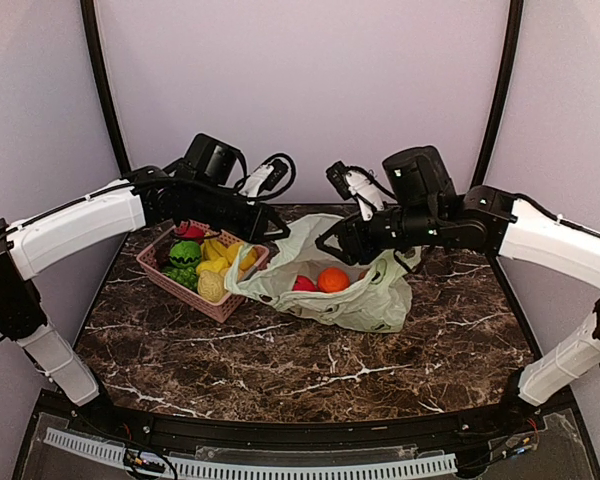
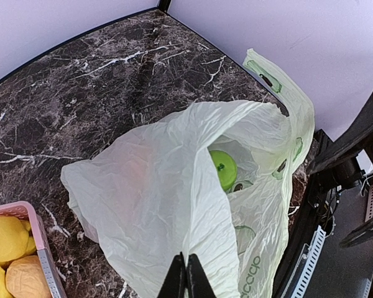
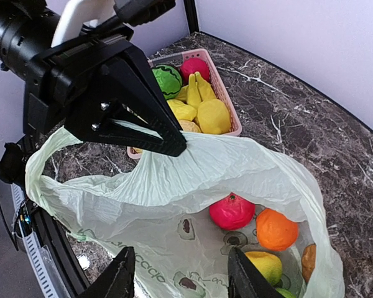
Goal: Untie the knot of the plastic bag and take out the fruit
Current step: Open the bag opening for the takeout bag.
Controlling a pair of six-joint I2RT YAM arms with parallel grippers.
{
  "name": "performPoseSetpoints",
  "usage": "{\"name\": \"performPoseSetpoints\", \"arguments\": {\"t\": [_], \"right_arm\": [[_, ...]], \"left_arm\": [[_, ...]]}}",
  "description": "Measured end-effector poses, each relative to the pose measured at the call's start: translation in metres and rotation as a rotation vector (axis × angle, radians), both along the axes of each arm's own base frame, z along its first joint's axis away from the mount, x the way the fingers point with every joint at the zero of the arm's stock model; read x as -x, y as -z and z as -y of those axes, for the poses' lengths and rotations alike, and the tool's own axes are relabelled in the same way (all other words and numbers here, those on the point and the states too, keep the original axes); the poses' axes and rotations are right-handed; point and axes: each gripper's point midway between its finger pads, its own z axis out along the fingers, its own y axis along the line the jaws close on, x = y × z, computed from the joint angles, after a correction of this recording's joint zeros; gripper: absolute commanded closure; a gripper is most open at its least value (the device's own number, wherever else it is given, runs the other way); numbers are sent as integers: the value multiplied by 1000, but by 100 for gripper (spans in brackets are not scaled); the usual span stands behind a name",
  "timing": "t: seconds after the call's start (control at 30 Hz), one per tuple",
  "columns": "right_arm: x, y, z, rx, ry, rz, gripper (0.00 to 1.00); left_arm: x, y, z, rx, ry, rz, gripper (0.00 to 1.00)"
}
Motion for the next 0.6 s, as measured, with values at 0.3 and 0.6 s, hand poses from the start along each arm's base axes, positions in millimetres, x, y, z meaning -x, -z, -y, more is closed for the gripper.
{"name": "performPoseSetpoints", "arguments": {"t": [0.3, 0.6], "right_arm": [[-37, 75, -19, 208, 131, -84, 36], [-38, 135, 36, 433, 327, -180, 9]], "left_arm": [[-1, 6, -4, -9, -25, -5, 99], [-16, -22, -35, 65, -133, 44, 99]]}}
